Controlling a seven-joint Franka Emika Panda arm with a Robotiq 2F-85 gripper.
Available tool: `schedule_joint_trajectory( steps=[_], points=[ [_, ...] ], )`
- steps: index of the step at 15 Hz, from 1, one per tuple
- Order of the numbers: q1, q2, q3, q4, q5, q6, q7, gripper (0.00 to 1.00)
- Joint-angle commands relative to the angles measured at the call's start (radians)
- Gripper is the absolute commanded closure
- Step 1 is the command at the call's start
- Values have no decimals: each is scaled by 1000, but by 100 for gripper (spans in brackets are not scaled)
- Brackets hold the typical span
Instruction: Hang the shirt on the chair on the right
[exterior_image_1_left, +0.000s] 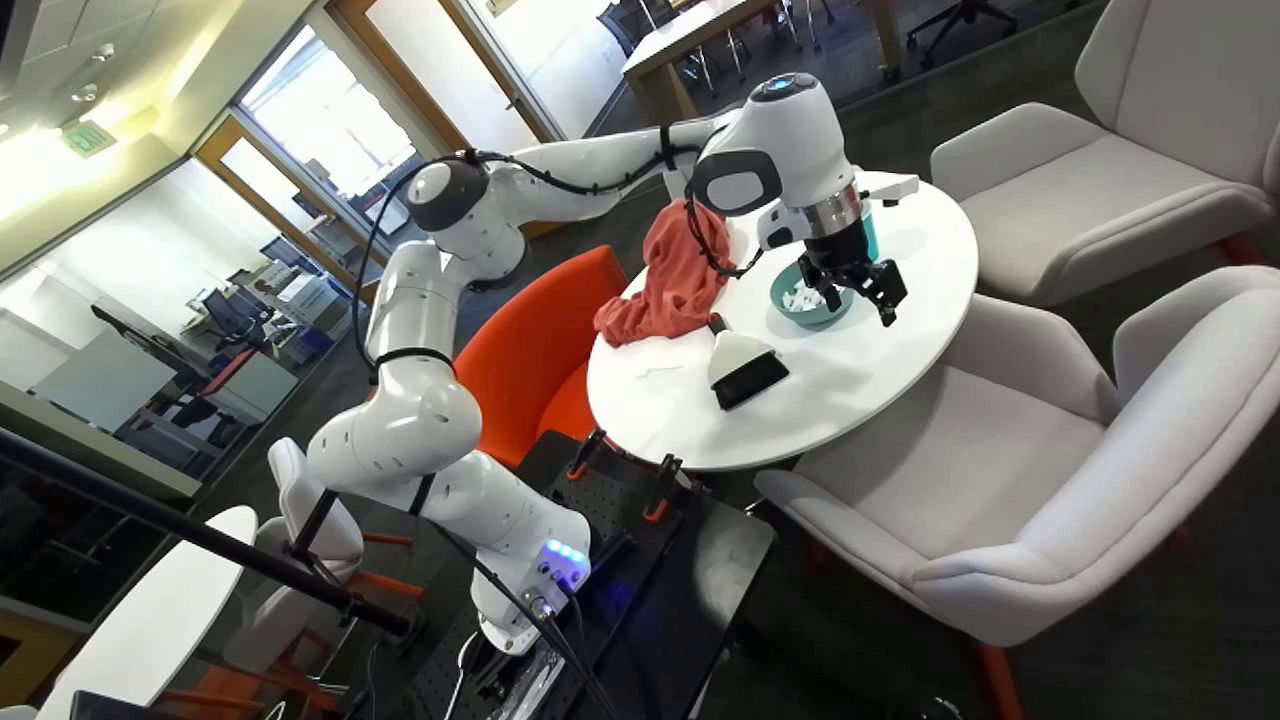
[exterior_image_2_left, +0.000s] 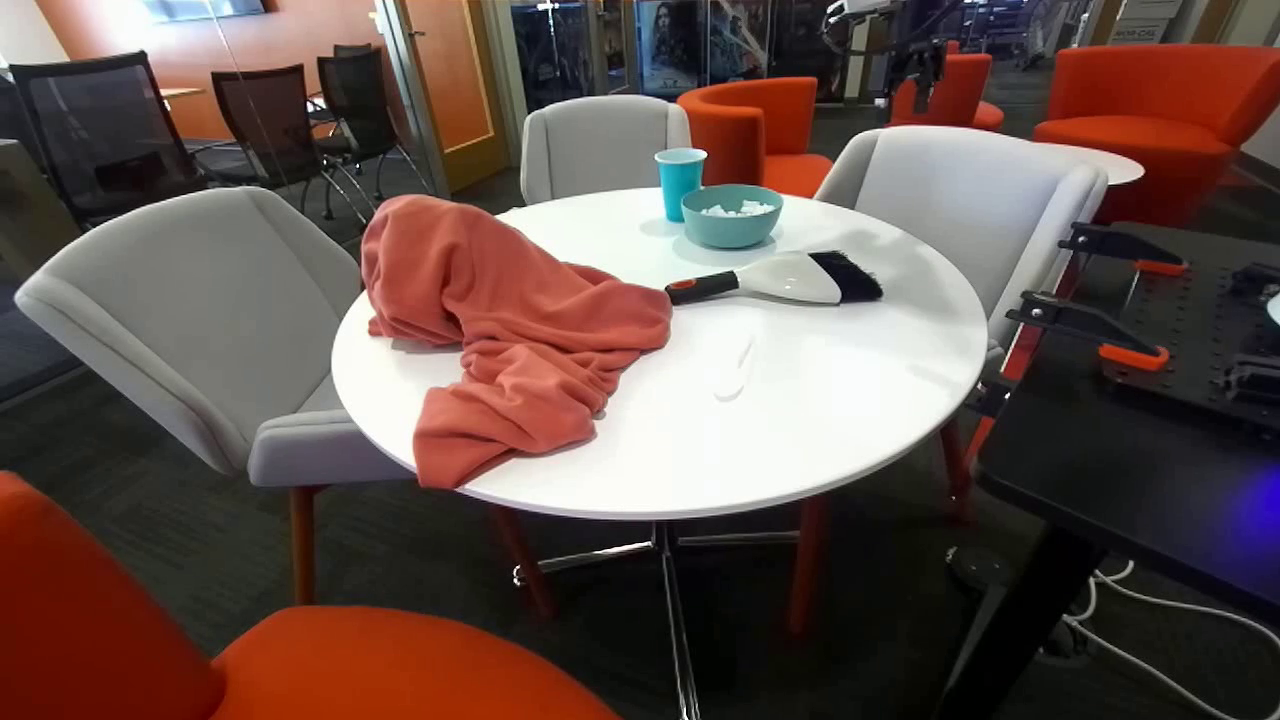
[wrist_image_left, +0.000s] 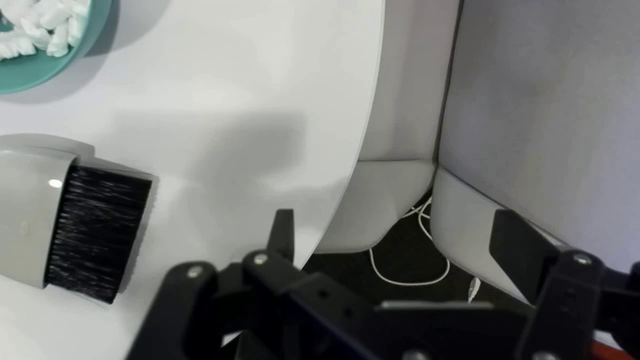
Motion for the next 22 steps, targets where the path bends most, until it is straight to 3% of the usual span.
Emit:
schedule_joint_trajectory(
  steps=[1, 6, 8, 13, 16, 19, 20, 21, 22],
  points=[
    [2, -9, -7, 1, 7, -9, -2, 0],
    [2, -9, -7, 1, 7, -9, -2, 0],
    [35, 27, -20, -32, 33, 3, -44, 0],
    [230, 118, -109, -181, 161, 21, -219, 0],
    [397, 178, -160, -268, 200, -3, -271, 0],
    [533, 232, -165, -317, 209, -28, -302, 0],
    [566, 242, -168, -330, 183, -39, -325, 0],
    [512, 199, -147, -283, 179, -1, -259, 0],
    [548, 210, -147, -299, 178, -1, -268, 0]
  ],
)
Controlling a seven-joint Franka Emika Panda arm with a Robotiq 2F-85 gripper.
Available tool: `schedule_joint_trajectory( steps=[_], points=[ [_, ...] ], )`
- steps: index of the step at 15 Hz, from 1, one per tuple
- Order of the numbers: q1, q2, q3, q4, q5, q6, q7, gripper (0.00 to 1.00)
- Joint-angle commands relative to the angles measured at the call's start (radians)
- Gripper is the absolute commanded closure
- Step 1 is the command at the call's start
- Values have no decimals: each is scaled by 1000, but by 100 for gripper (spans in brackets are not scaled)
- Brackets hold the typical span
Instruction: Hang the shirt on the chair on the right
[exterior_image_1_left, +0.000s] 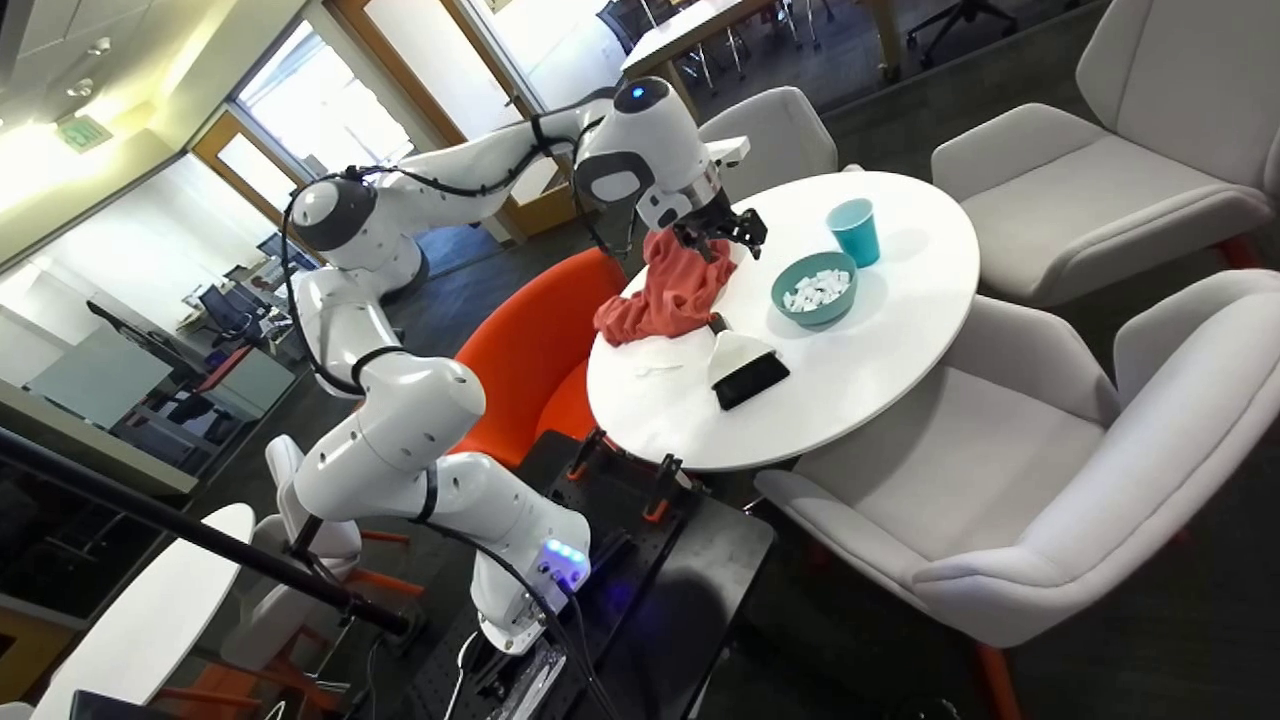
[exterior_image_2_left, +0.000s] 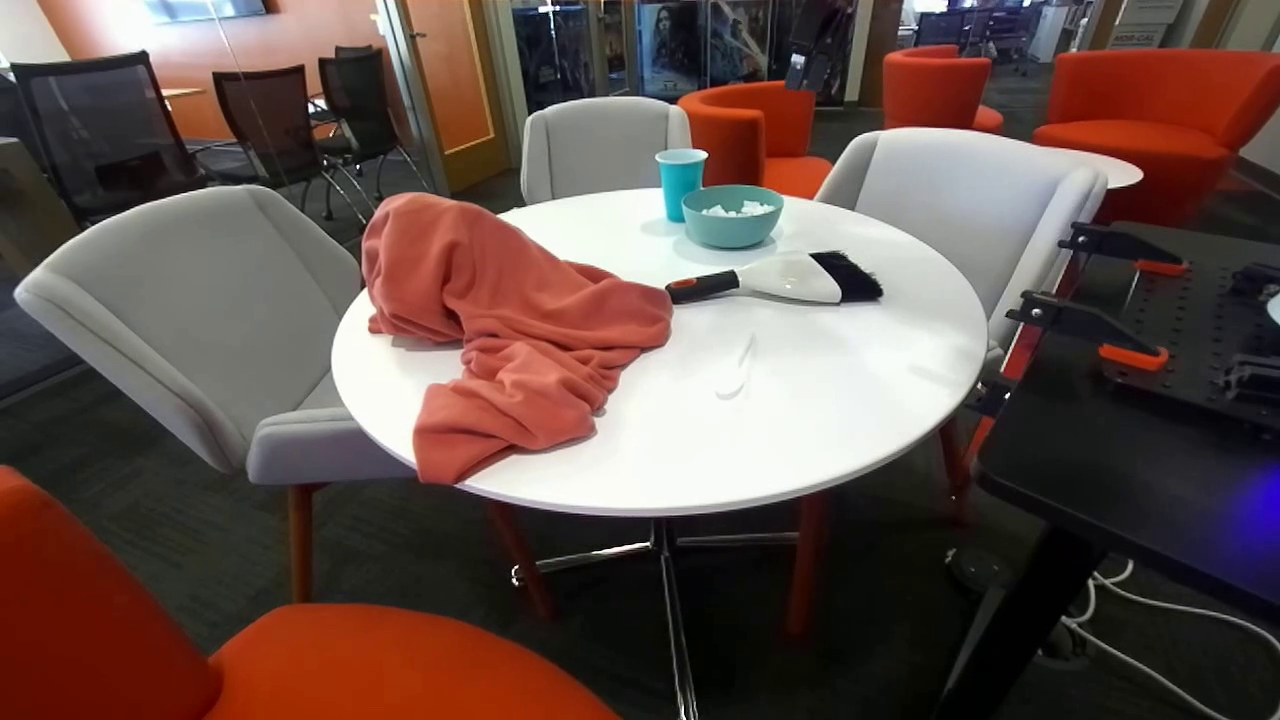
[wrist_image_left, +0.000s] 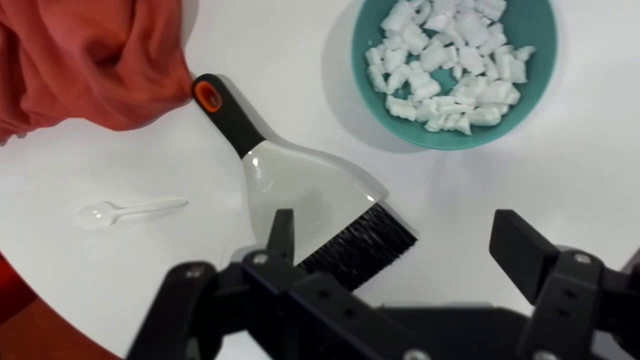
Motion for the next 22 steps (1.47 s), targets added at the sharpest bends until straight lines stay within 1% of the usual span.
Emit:
schedule_joint_trajectory(
  steps=[1, 2, 5, 8, 10, 14, 17, 19, 22],
  points=[
    [24, 21, 4, -13, -12, 14, 0, 0],
    [36, 21, 4, -19, -12, 14, 0, 0],
    [25, 24, 4, -26, -12, 14, -17, 0],
    [-28, 58, 83, 31, 24, -37, -27, 0],
    [-61, 52, 154, 72, 79, -42, -32, 0],
    [-119, -1, 285, 156, 256, -16, -49, 0],
    [-155, -53, 356, 229, 354, -19, -29, 0],
    [-173, -96, 394, 277, 375, -28, -8, 0],
    [-179, -149, 437, 329, 390, -35, -7, 0]
  ],
)
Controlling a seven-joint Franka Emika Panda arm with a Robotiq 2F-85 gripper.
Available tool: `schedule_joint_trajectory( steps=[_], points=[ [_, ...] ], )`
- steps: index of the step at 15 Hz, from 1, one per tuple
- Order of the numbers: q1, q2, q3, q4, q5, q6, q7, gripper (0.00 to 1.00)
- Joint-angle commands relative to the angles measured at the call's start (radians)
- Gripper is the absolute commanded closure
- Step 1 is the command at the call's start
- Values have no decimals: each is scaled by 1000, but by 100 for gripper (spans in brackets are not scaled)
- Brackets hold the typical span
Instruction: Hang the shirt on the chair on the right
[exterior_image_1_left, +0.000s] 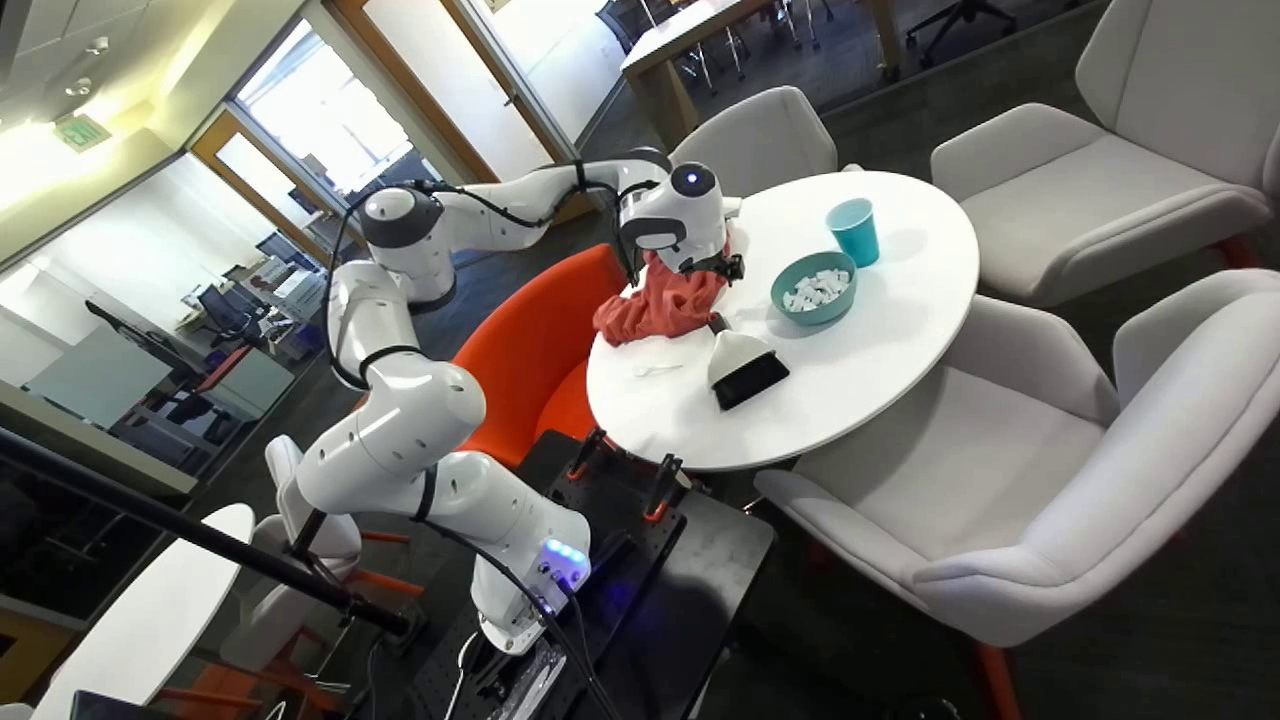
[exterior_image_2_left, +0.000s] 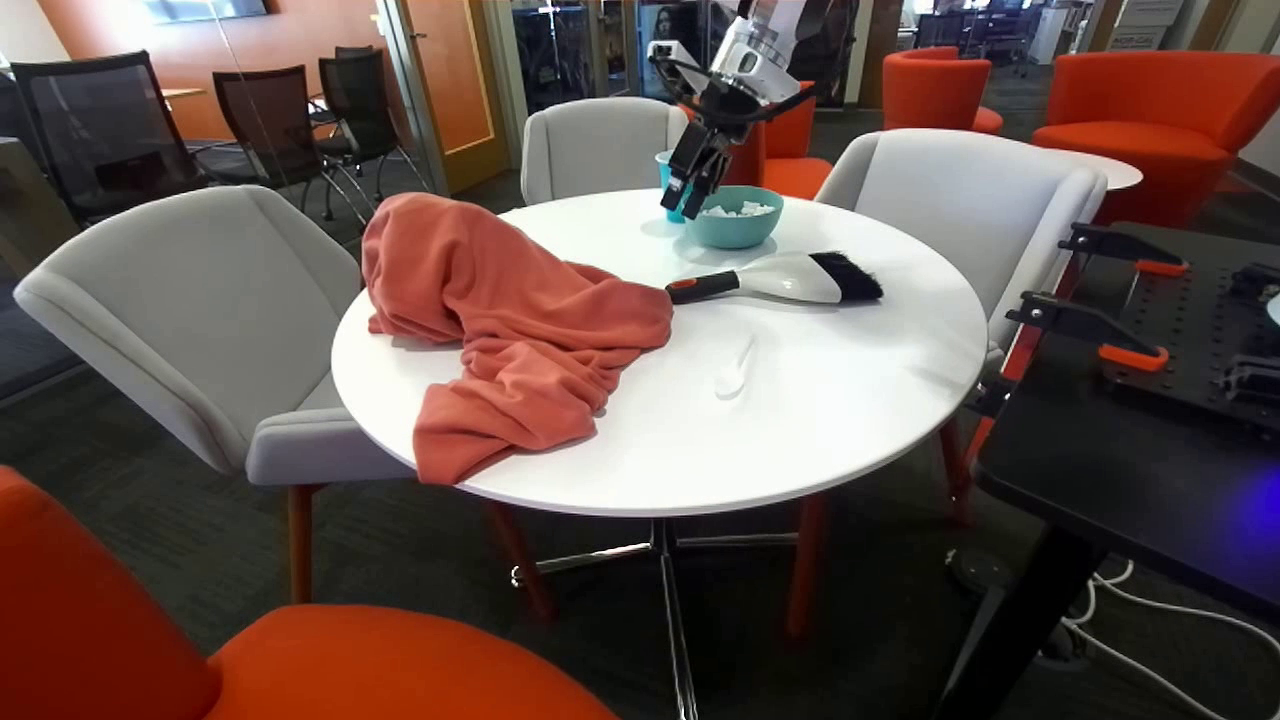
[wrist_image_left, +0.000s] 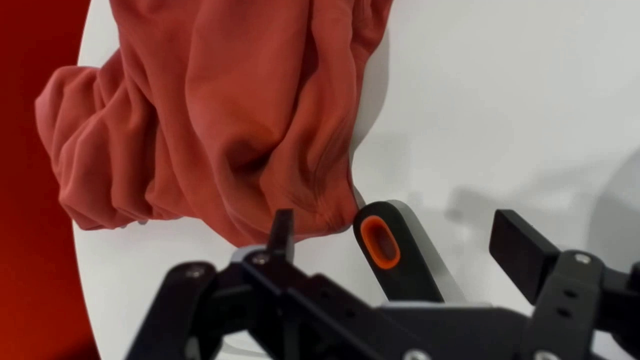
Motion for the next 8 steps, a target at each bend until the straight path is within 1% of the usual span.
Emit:
schedule_joint_trajectory(
  steps=[1, 5, 6, 8],
  points=[
    [-22, -71, 34, 84, 39, -24, 4, 0],
    [-14, -107, 61, 131, 109, -18, -18, 0],
    [7, -104, 45, 93, 90, -18, 0, 0],
    [7, -116, 50, 113, 100, -18, 0, 0]
  ],
)
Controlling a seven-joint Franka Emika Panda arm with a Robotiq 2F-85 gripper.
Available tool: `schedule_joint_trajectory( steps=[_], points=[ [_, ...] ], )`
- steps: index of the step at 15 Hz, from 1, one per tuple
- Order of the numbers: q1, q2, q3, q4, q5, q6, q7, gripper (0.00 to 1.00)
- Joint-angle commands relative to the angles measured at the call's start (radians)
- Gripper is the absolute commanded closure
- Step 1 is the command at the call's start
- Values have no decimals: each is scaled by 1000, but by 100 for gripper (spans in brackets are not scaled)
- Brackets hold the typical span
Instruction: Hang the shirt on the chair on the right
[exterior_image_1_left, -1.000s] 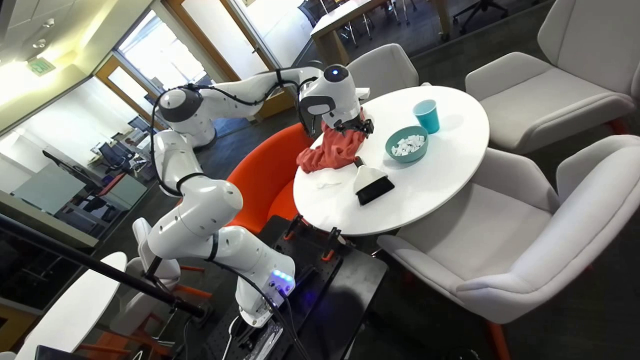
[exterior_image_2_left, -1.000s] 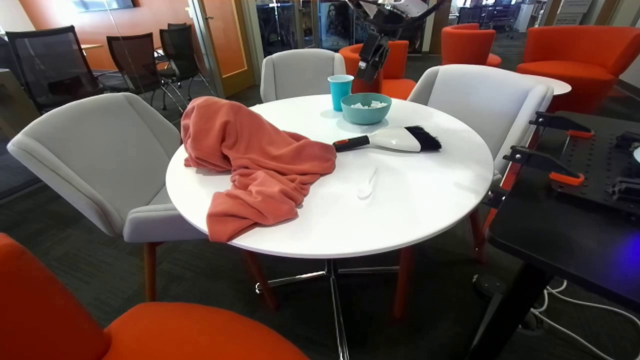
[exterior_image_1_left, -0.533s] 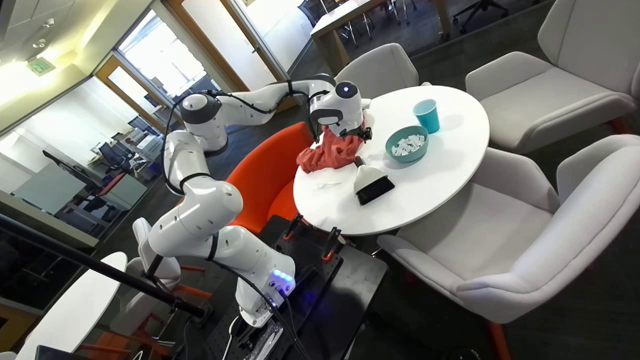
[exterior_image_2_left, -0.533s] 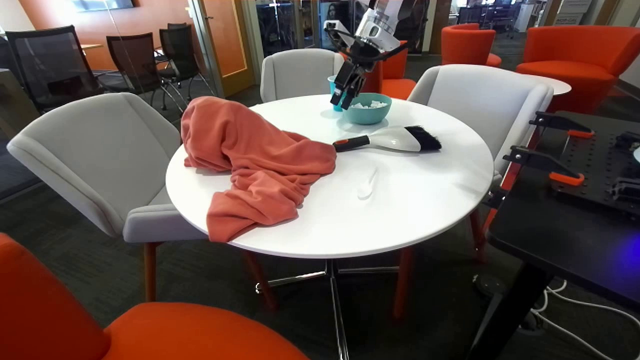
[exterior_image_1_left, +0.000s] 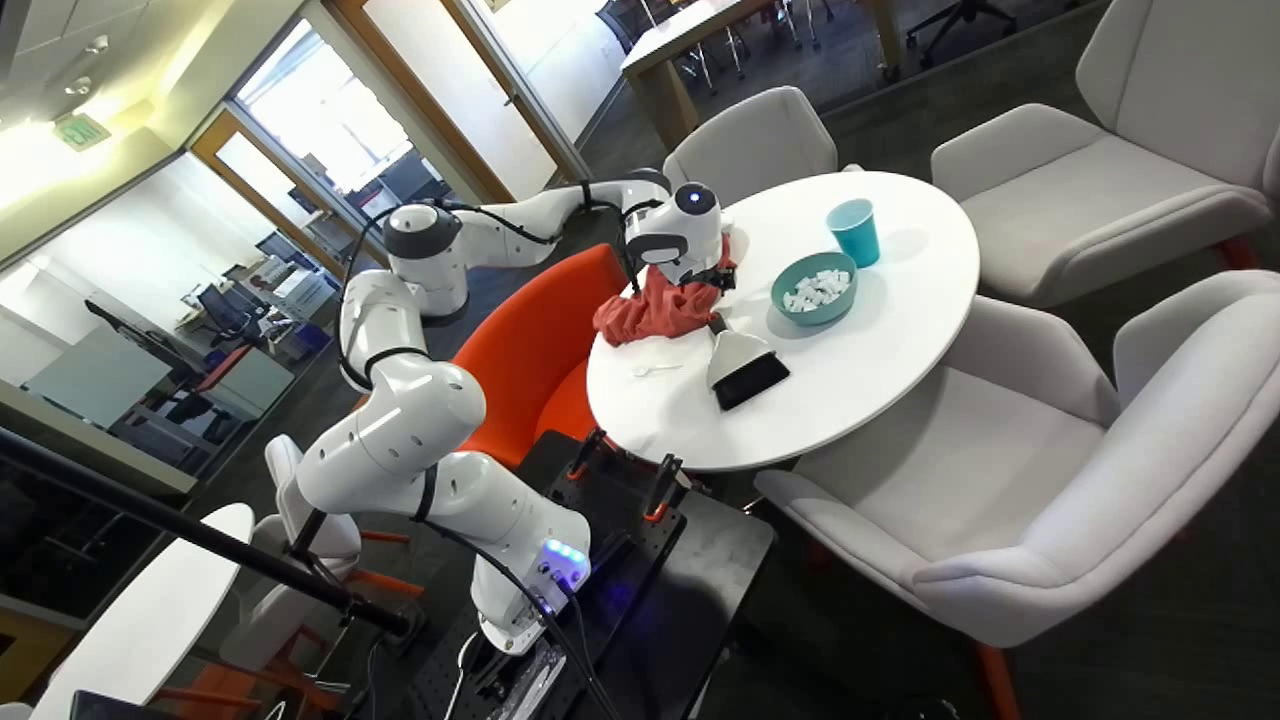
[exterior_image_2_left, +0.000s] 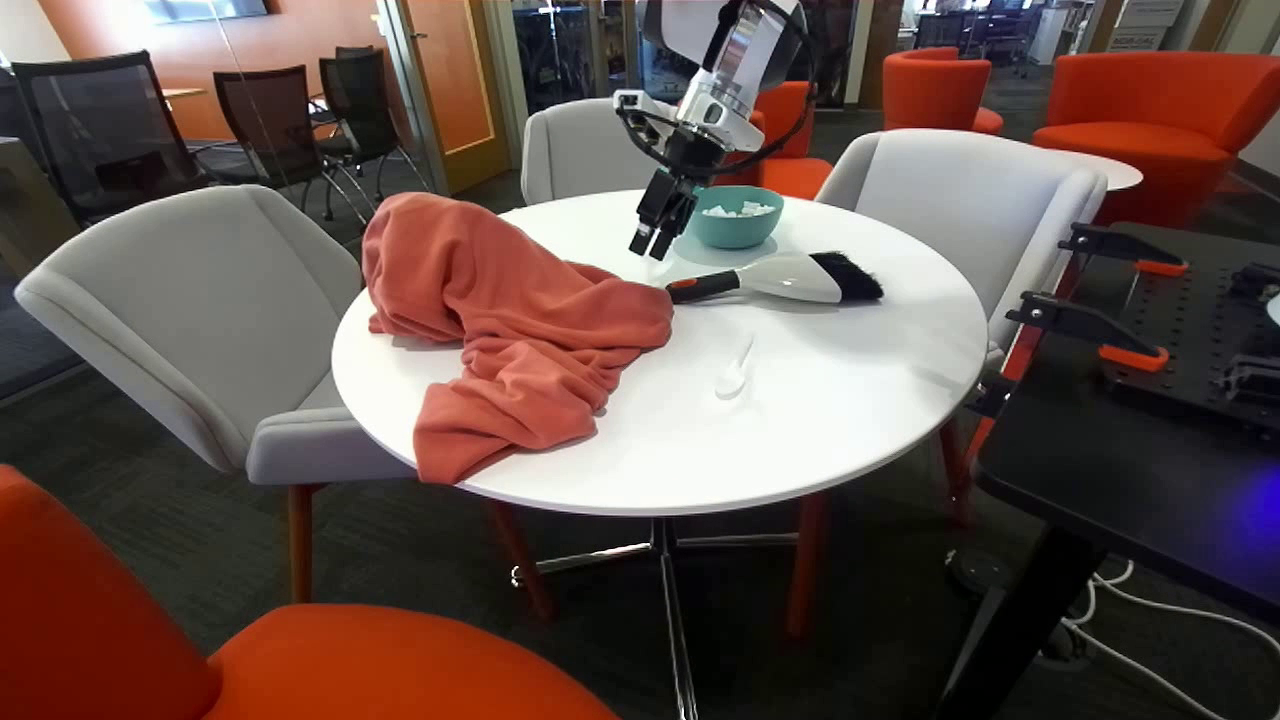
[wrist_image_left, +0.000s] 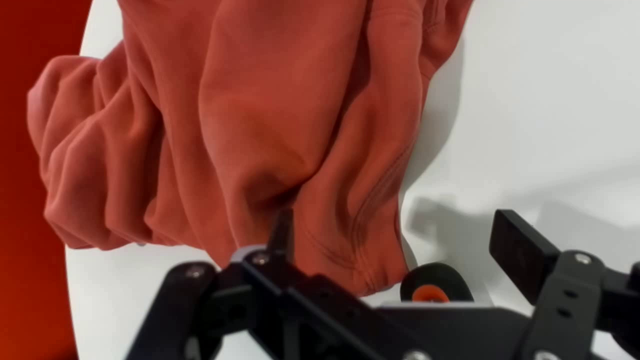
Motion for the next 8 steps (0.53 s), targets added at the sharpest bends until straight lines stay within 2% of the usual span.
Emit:
schedule_joint_trajectory(
  steps=[1, 8],
  points=[
    [10, -16, -16, 0, 14, -17, 2, 0],
    [-14, -42, 11, 48, 57, -31, -20, 0]
  ],
)
